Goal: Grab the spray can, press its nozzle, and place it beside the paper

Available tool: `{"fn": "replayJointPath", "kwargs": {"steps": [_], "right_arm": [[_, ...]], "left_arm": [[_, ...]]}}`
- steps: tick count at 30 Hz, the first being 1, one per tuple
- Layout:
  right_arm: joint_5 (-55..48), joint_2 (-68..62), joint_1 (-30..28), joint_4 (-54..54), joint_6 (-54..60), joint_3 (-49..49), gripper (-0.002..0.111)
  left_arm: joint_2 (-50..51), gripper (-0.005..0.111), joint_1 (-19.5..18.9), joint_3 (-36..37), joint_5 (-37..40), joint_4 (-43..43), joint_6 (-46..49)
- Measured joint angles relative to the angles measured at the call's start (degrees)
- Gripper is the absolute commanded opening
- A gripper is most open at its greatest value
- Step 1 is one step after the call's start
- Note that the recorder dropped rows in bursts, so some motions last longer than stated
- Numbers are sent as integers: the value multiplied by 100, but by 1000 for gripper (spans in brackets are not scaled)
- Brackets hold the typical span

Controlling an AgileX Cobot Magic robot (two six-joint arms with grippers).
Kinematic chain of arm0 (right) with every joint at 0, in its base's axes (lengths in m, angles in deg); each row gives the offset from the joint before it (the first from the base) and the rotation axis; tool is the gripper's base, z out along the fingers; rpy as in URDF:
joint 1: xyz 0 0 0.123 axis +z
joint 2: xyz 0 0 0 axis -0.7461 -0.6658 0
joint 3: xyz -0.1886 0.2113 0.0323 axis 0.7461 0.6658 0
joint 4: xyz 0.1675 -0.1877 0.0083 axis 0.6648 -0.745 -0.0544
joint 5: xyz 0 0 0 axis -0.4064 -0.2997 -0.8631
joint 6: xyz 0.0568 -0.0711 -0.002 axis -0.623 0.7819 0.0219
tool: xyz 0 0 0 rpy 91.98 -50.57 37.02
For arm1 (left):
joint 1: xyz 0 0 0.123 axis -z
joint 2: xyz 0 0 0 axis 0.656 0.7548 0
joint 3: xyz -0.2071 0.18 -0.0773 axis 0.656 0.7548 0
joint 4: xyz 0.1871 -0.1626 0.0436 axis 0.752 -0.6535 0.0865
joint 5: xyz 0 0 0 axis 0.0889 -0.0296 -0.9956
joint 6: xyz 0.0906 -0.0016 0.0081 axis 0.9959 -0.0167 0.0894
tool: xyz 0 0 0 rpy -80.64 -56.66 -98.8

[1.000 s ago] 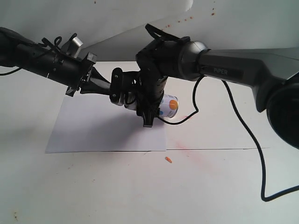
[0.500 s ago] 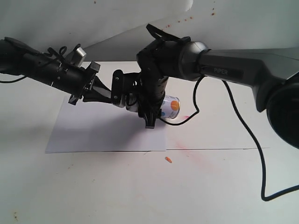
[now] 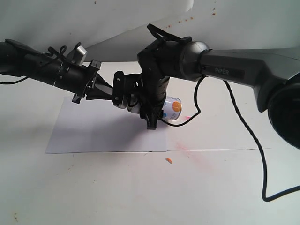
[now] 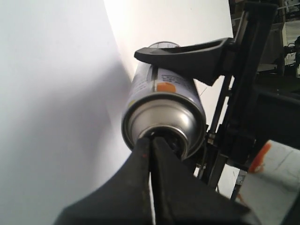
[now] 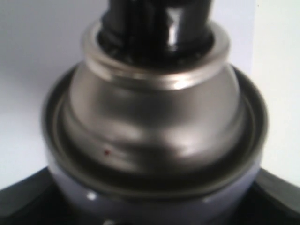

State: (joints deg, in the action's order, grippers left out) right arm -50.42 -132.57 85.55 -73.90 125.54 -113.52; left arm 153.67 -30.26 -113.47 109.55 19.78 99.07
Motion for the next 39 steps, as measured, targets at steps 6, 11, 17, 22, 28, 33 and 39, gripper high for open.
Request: {"fn": "replayJointPath", "kwargs": {"steps": [6,11,17,22,28,33,39], "right_arm": [[0,0,0,0,8,0,0],[0,0,0,0,8,0,0],[-41,0,0,0,8,0,0],[-112,0,0,0,14,0,0],[-38,0,0,11,14,0,0],[-33,71,-66,0,-216,0,0],[-76,572,-389,-64,-953,0,0]], "left_arm": [[0,0,0,0,0,-79,74],[0,0,0,0,0,-94,84],[0,0,36,0,0,-99,84],[0,0,82,0,-23,-66,84],[-44,0,-64,0,-4,4,84],[-814,0,-854,139,-10,26,84],[-2226,0,-1514,1234,-556,26,378]]}}
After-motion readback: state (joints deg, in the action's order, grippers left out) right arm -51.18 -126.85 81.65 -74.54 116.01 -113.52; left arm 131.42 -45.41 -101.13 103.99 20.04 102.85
